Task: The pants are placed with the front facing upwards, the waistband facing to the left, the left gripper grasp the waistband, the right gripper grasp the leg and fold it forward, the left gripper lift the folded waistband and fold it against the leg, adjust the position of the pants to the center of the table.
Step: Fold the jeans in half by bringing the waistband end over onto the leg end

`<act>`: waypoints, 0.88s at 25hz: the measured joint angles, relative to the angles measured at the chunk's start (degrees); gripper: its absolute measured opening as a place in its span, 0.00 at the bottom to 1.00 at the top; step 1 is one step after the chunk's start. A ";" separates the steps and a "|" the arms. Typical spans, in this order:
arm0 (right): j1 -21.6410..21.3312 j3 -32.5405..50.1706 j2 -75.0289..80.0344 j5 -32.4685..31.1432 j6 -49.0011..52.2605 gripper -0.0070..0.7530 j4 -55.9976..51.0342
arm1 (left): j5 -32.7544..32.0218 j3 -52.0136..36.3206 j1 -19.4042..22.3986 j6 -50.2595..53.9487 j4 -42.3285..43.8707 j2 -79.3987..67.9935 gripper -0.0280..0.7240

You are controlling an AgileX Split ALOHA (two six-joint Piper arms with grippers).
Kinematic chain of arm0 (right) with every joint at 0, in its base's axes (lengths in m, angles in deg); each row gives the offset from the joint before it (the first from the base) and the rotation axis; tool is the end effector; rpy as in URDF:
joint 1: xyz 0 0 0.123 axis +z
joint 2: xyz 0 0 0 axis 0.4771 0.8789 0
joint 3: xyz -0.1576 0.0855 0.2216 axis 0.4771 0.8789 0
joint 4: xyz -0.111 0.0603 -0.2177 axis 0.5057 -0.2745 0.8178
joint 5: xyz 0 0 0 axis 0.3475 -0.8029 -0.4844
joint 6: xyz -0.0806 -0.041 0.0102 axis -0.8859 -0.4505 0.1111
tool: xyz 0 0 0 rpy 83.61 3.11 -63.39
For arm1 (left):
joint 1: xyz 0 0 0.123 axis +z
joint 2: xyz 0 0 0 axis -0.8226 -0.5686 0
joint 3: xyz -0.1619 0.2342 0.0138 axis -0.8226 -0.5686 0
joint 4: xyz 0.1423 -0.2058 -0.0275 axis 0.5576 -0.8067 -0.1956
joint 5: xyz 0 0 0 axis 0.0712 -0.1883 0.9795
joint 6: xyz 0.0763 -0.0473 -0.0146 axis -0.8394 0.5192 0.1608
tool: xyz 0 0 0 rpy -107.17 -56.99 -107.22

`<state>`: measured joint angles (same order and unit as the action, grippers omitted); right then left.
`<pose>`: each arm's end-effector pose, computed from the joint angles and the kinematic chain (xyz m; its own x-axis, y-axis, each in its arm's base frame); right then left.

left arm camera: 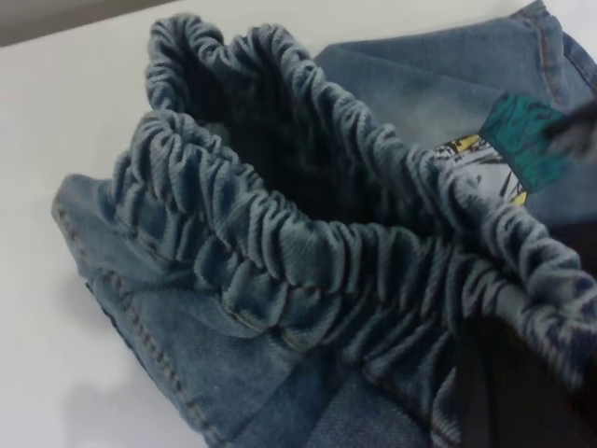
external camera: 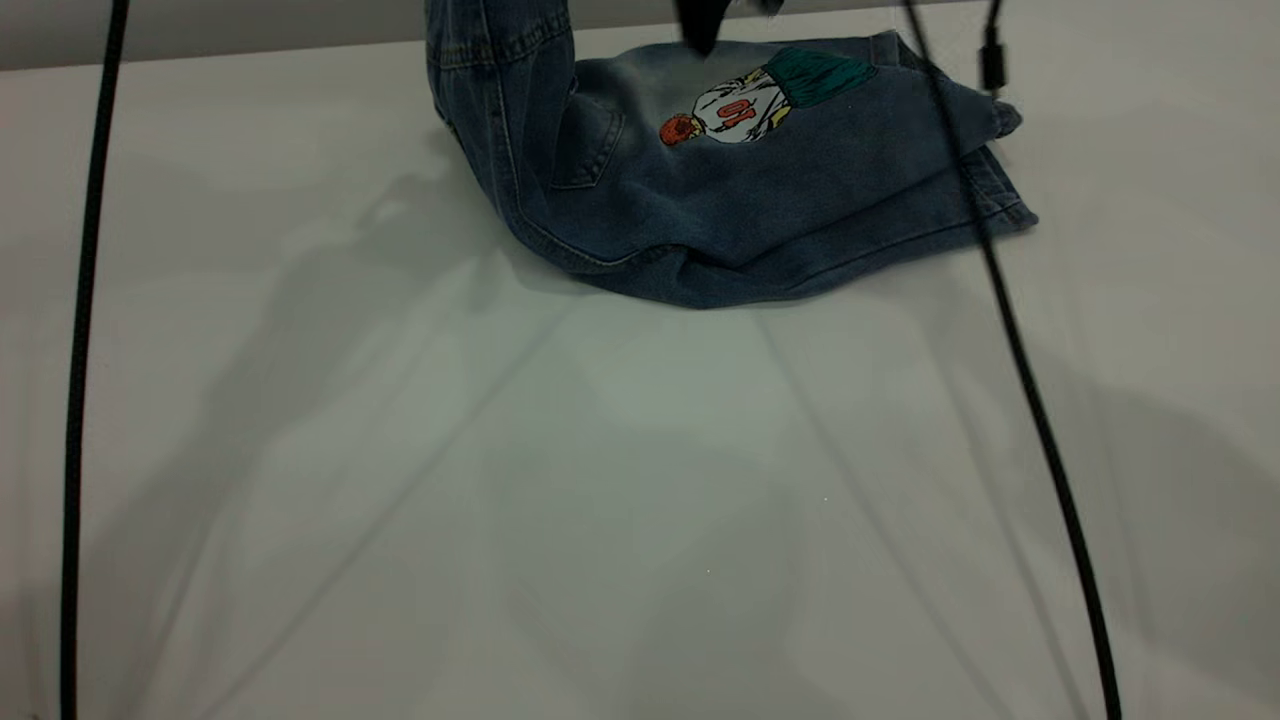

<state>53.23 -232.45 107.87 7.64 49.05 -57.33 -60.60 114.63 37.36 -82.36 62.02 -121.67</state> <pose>0.4984 0.2297 0.1600 -0.7140 -0.6122 -0.3398 -0.6231 0.7769 -0.0904 0.4294 -0.1641 0.2300 -0.7835 0.1944 -0.5902 0.4008 0.8839 -0.2409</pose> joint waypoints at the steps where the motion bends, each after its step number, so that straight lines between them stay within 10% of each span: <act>1: -0.67 0.00 -0.21 0.14 0.12 0.57 0.00 | -0.30 0.00 0.00 -0.13 0.07 0.00 0.15; 12: -10.47 0.05 2.49 -0.83 0.37 0.57 -3.16 | -0.45 0.33 -3.34 -0.32 1.73 0.00 0.15; 22: -10.49 0.05 8.35 -0.79 -0.52 0.57 -6.15 | -1.55 2.84 -4.79 0.84 4.78 0.00 0.15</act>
<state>42.74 -232.39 116.22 6.85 48.52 -63.48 -62.15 117.47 32.57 -81.52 66.80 -121.67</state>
